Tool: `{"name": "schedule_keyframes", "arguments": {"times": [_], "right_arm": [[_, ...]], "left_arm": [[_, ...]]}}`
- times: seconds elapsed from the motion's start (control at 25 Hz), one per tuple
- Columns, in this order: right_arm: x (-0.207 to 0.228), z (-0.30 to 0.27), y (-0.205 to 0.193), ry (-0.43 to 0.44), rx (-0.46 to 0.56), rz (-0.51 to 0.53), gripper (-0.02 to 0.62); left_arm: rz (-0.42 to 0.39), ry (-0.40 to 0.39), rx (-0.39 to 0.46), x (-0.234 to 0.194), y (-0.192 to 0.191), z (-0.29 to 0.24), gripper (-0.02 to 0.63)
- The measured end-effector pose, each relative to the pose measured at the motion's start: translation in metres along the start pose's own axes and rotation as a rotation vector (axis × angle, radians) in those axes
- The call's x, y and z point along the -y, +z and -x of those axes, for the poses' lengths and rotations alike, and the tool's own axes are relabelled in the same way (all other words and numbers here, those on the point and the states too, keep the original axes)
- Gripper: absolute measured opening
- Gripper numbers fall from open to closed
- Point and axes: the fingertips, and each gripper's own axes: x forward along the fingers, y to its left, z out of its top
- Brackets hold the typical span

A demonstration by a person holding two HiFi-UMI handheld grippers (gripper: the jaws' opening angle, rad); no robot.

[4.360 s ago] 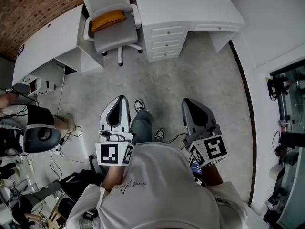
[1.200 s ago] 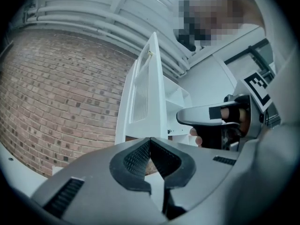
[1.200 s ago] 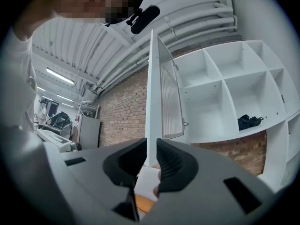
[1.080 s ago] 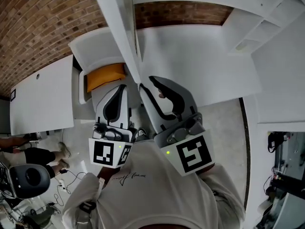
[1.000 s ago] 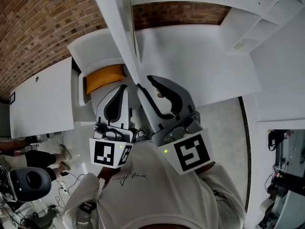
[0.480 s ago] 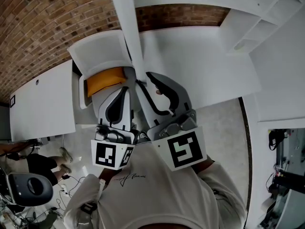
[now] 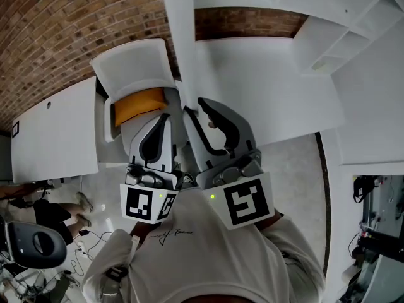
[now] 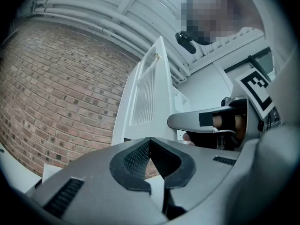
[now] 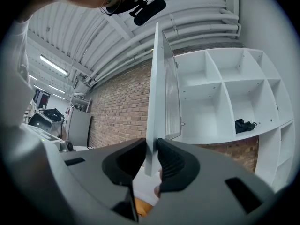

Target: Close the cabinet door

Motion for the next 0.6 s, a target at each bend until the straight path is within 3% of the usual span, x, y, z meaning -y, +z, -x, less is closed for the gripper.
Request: {"name": "schedule_keyframes", "arguments": {"times": [0.6], "right_arm": [[0.026, 0.013, 0.001, 0.024, -0.011, -0.022, 0.078]], "left_arm": [[0.003, -0.038, -0.021, 0.016, -0.004, -0.009, 0.017]]}}
